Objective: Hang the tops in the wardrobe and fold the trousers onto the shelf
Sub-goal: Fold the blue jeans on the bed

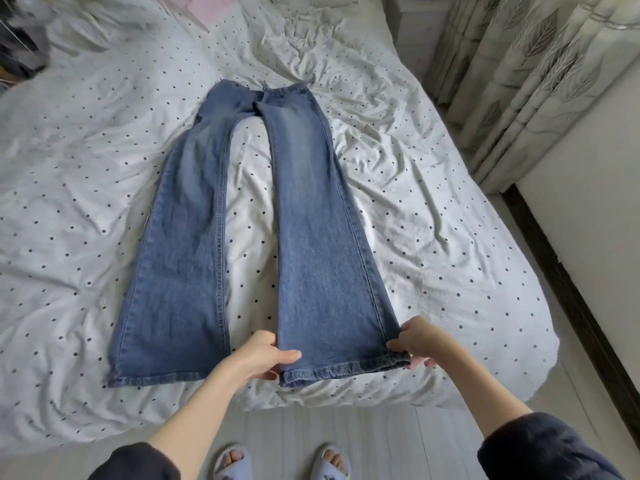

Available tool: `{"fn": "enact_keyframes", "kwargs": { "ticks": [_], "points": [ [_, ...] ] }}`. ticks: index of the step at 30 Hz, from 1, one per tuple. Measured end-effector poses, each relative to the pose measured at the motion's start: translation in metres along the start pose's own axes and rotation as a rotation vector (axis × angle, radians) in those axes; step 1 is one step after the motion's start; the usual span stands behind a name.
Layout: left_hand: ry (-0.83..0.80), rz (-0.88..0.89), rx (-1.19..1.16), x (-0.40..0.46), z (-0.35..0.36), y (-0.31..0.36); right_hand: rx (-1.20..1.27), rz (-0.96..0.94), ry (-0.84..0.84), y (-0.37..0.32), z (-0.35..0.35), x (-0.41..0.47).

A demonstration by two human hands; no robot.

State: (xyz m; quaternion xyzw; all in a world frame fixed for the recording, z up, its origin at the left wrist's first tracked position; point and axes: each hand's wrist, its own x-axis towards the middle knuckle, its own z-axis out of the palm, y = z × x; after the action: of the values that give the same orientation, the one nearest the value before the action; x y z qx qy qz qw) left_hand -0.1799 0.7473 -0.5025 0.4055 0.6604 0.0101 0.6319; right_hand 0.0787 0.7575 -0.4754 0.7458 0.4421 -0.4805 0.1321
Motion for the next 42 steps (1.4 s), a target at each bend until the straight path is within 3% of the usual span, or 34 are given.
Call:
{"fn": "enact_keyframes", "kwargs": {
  "ticks": [2,4,10,17,23,28,32,38,42],
  "points": [
    [-0.020,-0.061,0.161,0.000,0.010,-0.007,-0.124,0.031,0.077,0.001,0.008,0.006],
    [0.036,-0.051,0.178,0.003,0.008,-0.012,-0.197,0.036,0.124,0.000,0.017,0.009],
    [0.531,0.047,0.142,-0.002,-0.073,-0.031,-0.194,-0.200,0.284,-0.059,0.051,0.000],
    [0.750,-0.093,0.042,-0.006,-0.169,-0.093,-0.352,-0.634,0.114,-0.165,0.122,-0.005],
    [0.566,-0.118,-0.139,0.005,-0.216,-0.121,-0.419,-0.797,0.131,-0.227,0.163,0.002],
    [0.516,-0.046,-0.265,-0.002,-0.225,-0.117,-0.366,-0.669,0.044,-0.250,0.178,0.019],
    [0.340,0.009,-0.215,-0.022,-0.207,-0.073,-0.059,-0.543,-0.022,-0.255,0.160,0.015],
    [0.175,0.126,-0.159,-0.016,-0.160,0.016,0.706,-0.283,-0.116,-0.203,0.086,-0.010],
    [0.113,0.181,-0.184,0.004,-0.099,0.063,0.858,-0.204,-0.173,-0.136,0.043,-0.016]
  ]
}}
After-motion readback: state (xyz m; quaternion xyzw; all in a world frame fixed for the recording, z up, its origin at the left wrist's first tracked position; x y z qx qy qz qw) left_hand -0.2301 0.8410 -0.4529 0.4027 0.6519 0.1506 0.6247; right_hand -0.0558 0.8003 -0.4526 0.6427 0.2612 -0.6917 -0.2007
